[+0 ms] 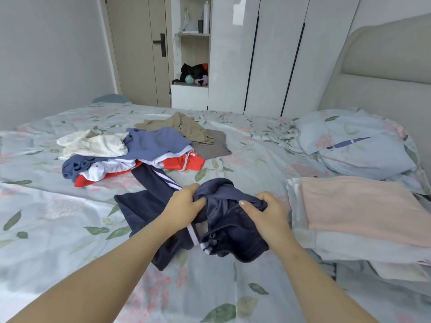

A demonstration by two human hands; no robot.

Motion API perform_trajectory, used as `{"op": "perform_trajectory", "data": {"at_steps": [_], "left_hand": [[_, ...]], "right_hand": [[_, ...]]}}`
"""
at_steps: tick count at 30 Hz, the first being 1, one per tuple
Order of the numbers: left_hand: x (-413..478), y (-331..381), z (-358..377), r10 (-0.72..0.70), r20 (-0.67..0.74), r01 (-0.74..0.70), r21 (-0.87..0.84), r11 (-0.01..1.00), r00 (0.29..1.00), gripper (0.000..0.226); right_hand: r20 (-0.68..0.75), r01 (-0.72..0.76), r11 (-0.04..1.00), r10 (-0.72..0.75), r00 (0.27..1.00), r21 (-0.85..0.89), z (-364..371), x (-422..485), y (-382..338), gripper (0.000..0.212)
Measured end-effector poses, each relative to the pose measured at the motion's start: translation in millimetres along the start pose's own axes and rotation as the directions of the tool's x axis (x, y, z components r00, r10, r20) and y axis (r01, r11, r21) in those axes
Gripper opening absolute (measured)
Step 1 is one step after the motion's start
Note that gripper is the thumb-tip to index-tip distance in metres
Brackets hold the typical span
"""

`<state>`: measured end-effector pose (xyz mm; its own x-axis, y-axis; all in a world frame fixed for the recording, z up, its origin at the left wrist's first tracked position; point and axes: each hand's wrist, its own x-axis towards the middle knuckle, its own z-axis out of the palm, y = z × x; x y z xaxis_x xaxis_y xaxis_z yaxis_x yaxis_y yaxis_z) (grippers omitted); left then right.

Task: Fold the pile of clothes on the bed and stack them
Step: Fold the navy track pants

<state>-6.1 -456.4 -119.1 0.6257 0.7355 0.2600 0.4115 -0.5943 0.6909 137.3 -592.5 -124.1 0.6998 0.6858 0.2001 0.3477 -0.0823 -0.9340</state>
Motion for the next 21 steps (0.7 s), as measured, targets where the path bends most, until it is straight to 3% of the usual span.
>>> {"op": "perform_trajectory", "data": {"at_steps": [2,5,8,11,14,17,19,21], "left_hand": [[1.4,37.3,-12.9,-0.029,-0.029,0.021,-0.249,0.968,0.999,0.012],[-2.8,96.6,-29.5,-0.036,-0.042,0.005,-0.580,0.815,0.999,0.016],[-10.2,150.1,-44.3,0.029,-0.020,-0.035,-0.755,0.655,0.999,0.013],[-10.7,180.3,-55.8,0.079,0.000,-0.045,-0.823,0.566,0.997,0.014],[-8.1,170.7,-52.5,0.044,0.073,0.027,-0.761,0.648,0.996,0.012],[-7.7,117.4,-28.5,-0.046,0.113,0.102,-0.560,0.822,0.993,0.005],[-16.1,77.2,-11.9,-0.101,0.206,0.166,-0.324,0.932,0.973,0.034],[-31.2,47.3,-0.3,-0.146,0.307,0.197,-0.144,0.970,0.940,0.064]], "right_hand": [[-0.050,0.001,0.989,0.006,0.999,0.145,-13.5,0.3,-34.2,0.028],[-0.108,0.053,0.952,-0.021,0.994,0.301,-43.7,-7.1,-88.1,0.022],[-0.210,0.194,0.918,-0.126,0.970,0.346,-81.5,-21.9,-137.7,0.018],[-0.222,0.270,0.884,-0.196,0.955,0.381,-114.2,-34.7,-168.4,0.016],[-0.084,0.126,0.912,-0.101,0.991,0.390,-122.7,-37.5,-163.1,0.015],[0.042,-0.139,0.945,0.133,0.990,0.295,-105.8,-32.8,-121.4,0.018],[0.088,-0.285,0.927,0.272,0.958,0.245,-84.5,-29.9,-85.0,0.018],[0.092,-0.403,0.890,0.393,0.915,0.212,-61.7,-26.7,-46.4,0.021]]}}
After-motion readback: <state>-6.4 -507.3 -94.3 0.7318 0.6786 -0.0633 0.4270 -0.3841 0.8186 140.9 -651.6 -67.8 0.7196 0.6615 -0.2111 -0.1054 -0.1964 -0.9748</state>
